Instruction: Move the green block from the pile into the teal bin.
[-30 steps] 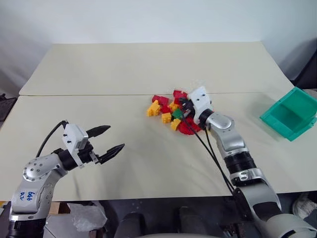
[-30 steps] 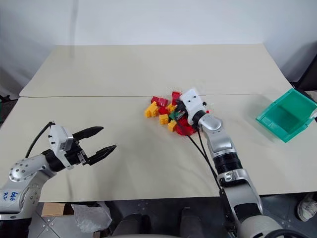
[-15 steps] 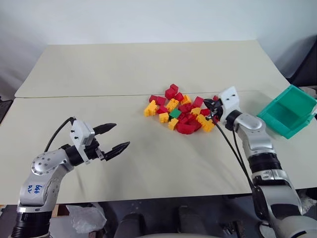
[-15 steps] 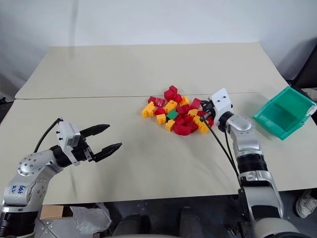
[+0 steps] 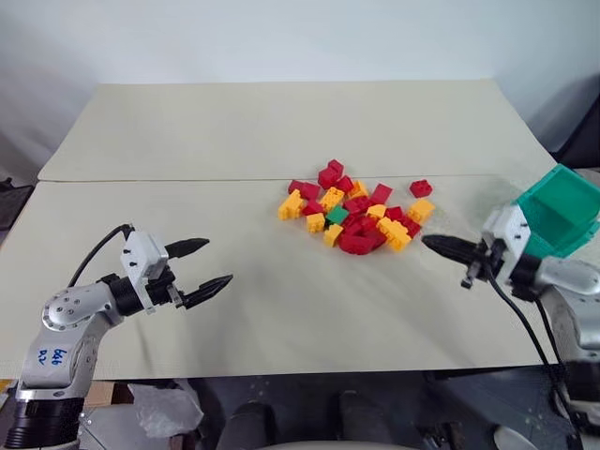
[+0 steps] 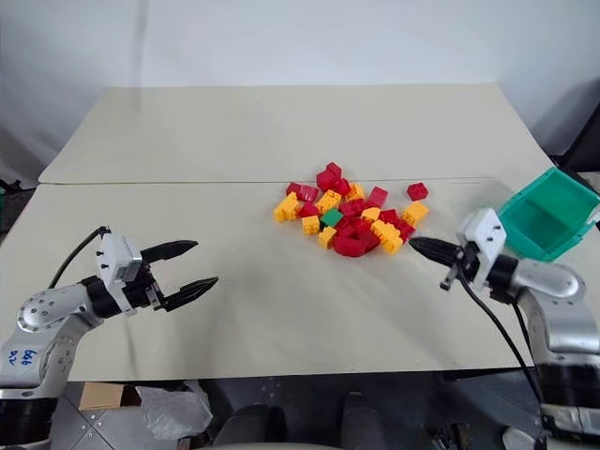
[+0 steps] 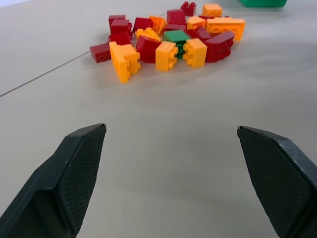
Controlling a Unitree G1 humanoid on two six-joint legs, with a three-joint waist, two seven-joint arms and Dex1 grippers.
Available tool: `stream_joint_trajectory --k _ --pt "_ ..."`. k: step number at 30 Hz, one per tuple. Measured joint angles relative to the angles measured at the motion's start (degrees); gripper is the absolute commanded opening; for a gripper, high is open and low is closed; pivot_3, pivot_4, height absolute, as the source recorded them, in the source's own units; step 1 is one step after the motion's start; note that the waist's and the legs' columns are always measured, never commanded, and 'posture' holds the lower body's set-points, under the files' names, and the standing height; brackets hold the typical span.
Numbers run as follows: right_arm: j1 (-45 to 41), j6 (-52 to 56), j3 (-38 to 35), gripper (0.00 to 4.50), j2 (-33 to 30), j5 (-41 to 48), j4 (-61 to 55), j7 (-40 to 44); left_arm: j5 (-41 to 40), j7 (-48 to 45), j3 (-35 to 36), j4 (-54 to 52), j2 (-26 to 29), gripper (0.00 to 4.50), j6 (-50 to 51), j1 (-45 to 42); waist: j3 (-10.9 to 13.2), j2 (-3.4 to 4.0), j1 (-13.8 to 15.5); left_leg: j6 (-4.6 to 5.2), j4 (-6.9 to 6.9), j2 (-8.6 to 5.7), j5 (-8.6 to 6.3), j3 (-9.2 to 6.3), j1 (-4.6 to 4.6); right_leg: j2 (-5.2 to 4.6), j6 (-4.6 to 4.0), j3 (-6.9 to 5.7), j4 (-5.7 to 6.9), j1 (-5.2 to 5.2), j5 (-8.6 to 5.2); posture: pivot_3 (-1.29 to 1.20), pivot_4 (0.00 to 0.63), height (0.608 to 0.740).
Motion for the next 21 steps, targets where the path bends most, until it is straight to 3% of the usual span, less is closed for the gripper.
stream_joint_trajectory --k 5,9,14,21 --pt "1.2 2.8 0.6 2.27 -0.6 -0.4 -1.9 -0.7 0.1 -0.6 0.6 0.6 0.0 4.50 -0.7 0.0 0.0 0.00 -0.2 0.03 0.04 0.01 -0.02 0.12 0.09 -0.02 0.00 0.09 -0.20 -0.01 0.00 0.00 0.150 0.740" --pt "-5.2 7.6 4.0 3.59 0.4 -0.7 -5.3 -3.6 0.0 -1.8 0.6 0.7 0.1 4.50 -0.6 0.1 0.0 0.00 -0.3 0.02 0.04 0.05 -0.01 0.13 0.10 -0.02 -0.01 0.11 -0.17 -0.06 0.00 0.00 0.150 0.740" --pt "-18.8 21.4 11.9 3.59 4.5 -1.3 -6.6 -9.5 0.1 -1.8 0.5 0.7 0.1 4.50 -0.5 -0.5 0.0 0.01 -0.2 0.01 0.04 0.03 0.00 0.10 0.04 -0.12 -0.01 0.08 -0.12 -0.13 0.01 0.00 0.150 0.740" --pt "-32.0 29.0 21.4 3.59 14.0 -6.4 2.2 -15.4 0.1 -0.8 -0.4 0.5 -0.7 4.50 -0.1 -1.4 0.0 0.00 -0.2 0.01 0.02 -0.07 -0.02 -0.02 -0.11 -0.31 -0.01 -0.32 0.12 -0.18 0.01 0.00 0.150 0.740"
